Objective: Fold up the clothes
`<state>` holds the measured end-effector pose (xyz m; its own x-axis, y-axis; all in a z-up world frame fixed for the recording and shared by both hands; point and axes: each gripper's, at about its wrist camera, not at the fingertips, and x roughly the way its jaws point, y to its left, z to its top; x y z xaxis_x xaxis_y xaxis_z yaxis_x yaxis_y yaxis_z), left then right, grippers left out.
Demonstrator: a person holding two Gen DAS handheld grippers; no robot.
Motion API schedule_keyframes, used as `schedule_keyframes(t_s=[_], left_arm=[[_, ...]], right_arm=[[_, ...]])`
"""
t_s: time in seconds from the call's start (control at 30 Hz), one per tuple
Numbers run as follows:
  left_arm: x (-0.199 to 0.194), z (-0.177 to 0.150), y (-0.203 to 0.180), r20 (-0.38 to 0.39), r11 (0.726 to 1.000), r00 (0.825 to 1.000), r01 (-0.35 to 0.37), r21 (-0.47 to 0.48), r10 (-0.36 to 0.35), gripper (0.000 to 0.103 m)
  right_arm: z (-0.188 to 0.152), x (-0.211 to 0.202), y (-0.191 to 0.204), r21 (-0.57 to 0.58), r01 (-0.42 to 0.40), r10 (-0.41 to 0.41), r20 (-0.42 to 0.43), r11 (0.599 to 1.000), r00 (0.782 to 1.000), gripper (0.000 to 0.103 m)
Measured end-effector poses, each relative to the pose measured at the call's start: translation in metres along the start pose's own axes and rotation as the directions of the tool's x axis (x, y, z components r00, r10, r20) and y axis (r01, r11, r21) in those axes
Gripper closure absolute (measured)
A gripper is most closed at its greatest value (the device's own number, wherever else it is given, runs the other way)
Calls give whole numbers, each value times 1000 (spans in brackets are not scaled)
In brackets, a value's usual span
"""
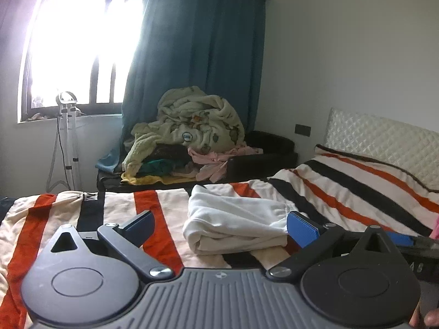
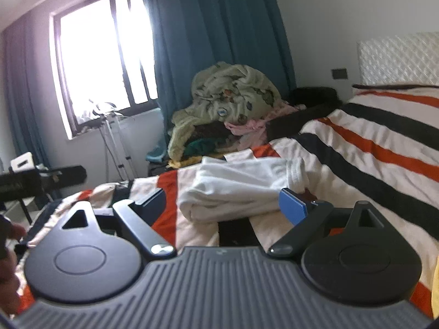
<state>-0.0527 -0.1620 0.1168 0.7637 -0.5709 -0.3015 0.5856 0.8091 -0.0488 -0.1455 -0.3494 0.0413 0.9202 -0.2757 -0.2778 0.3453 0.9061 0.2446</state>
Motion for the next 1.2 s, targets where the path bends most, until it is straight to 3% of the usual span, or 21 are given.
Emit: schedule_keyframes(t_s=[0.37,0.63,1.2], left_arm=[[7,-31,14,14,1000,1000,-2,-28,3,0],[14,-47,14,-24,1000,1000,-6,-28,6,0],[24,-55,17,-68,999,997,-34,-39,31,0]], right_arm=[[-36,27,2,-14,58,-59,-42,998,997,13],[-41,27,2,2,55,-55,-1,998,998,13],[-40,35,8,-32,76,-77,-30,997,997,13]])
